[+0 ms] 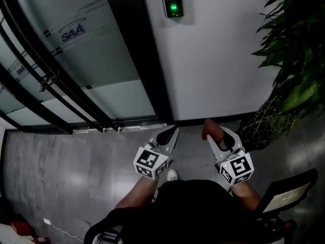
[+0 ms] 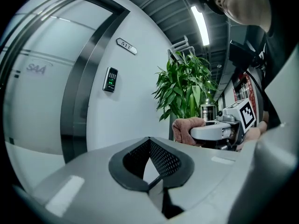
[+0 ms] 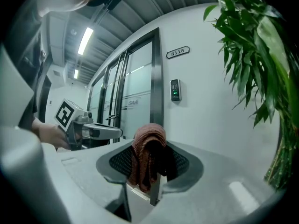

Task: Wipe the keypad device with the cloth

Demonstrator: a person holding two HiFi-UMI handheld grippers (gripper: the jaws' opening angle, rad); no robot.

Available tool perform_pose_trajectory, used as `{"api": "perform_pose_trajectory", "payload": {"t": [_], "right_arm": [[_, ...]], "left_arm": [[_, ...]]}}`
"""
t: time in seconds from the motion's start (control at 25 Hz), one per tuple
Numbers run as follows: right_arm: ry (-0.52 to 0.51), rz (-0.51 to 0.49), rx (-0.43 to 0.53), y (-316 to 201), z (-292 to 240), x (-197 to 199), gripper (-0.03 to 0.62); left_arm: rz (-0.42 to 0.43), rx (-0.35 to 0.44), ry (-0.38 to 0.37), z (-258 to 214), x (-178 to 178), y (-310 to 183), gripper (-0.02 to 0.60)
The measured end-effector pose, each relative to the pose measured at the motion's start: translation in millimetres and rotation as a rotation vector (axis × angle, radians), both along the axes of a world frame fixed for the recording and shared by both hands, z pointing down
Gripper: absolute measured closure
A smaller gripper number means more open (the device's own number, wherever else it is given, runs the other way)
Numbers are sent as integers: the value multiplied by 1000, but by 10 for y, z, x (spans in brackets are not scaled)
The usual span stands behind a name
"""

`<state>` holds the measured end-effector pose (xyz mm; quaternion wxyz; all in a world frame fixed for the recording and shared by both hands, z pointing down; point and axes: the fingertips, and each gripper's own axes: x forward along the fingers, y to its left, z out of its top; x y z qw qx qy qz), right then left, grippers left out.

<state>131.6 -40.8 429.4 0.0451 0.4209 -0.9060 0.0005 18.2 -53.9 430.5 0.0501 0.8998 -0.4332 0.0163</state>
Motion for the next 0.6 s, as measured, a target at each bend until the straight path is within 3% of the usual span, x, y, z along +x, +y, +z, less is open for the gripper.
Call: {"api": "perform_pose_trajectory", "payload": {"t": [0.6], "right_arm": [[25,-1,11,13,9,-23,454]], "left_arm": [[0,13,-4,-41,24,32,565]]}}
